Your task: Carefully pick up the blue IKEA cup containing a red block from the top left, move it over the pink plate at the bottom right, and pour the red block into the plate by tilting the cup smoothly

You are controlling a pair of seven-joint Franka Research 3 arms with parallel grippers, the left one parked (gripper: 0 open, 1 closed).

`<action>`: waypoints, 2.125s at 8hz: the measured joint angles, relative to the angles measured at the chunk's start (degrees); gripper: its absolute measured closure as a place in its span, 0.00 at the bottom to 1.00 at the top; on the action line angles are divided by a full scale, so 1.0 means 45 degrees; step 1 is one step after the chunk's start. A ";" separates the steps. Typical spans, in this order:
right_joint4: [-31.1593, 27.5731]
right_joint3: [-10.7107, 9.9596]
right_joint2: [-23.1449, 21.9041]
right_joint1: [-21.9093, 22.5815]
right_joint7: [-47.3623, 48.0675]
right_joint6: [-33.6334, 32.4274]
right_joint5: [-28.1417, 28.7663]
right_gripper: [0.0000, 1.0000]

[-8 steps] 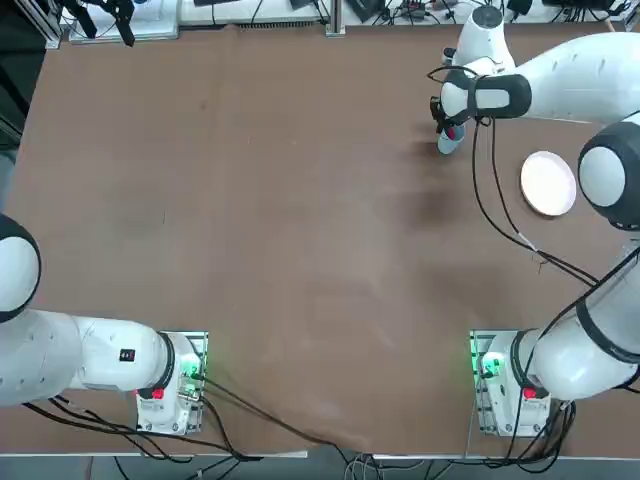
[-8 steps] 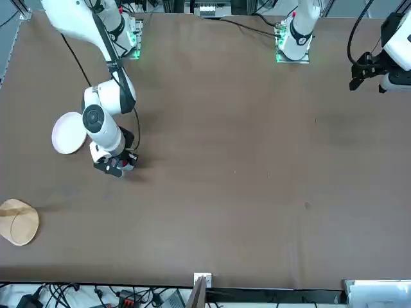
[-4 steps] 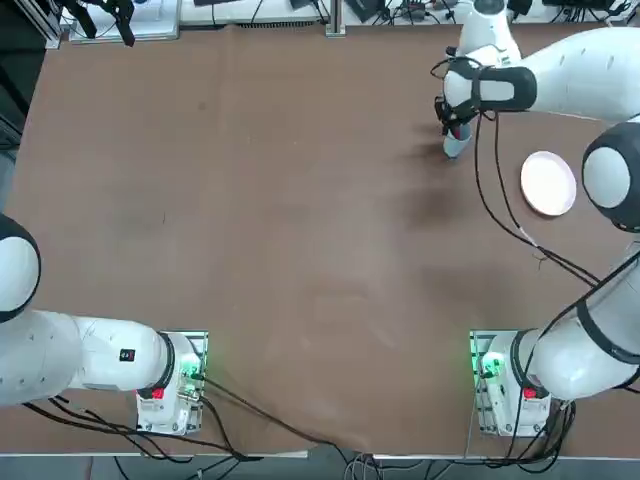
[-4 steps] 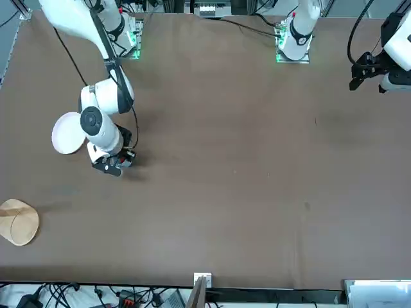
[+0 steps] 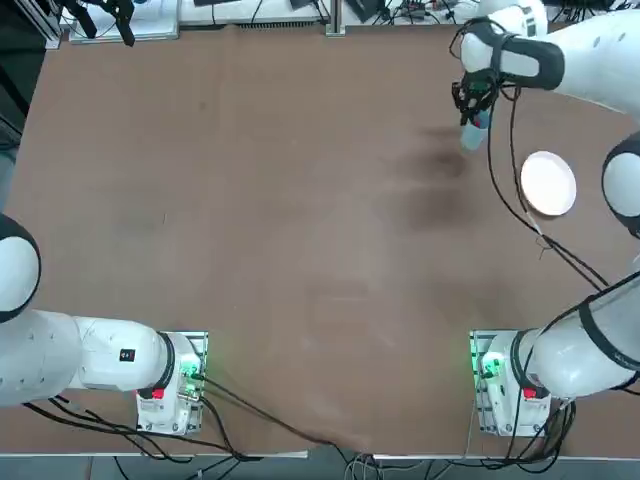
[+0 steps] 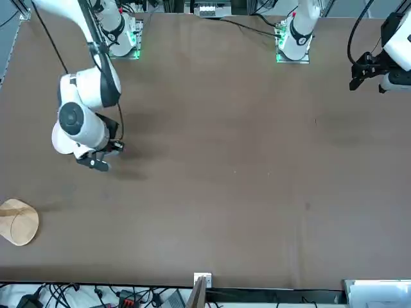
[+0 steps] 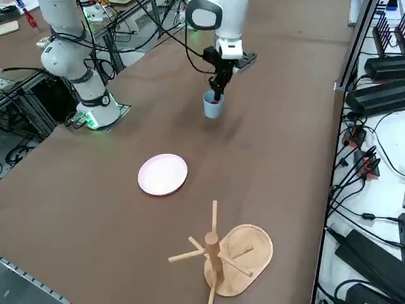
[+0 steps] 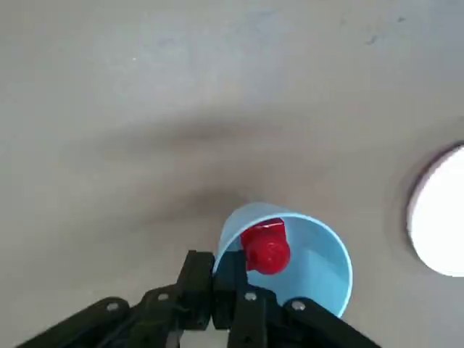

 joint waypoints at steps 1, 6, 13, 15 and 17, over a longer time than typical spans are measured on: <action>-0.0024 -0.0009 -0.0280 -0.0255 -0.0403 -0.0406 -0.0005 0.97; -0.1354 -0.0073 -0.2135 -0.2771 -0.3365 -0.0759 -0.0034 0.97; -0.2957 -0.0098 -0.2500 -0.6026 -0.6481 0.0266 0.2377 0.97; -0.3001 -0.0101 -0.2181 -0.6796 -0.7727 0.0009 0.3884 0.97; -0.2936 -0.0098 -0.1816 -0.7428 -0.9092 -0.0548 0.5112 0.97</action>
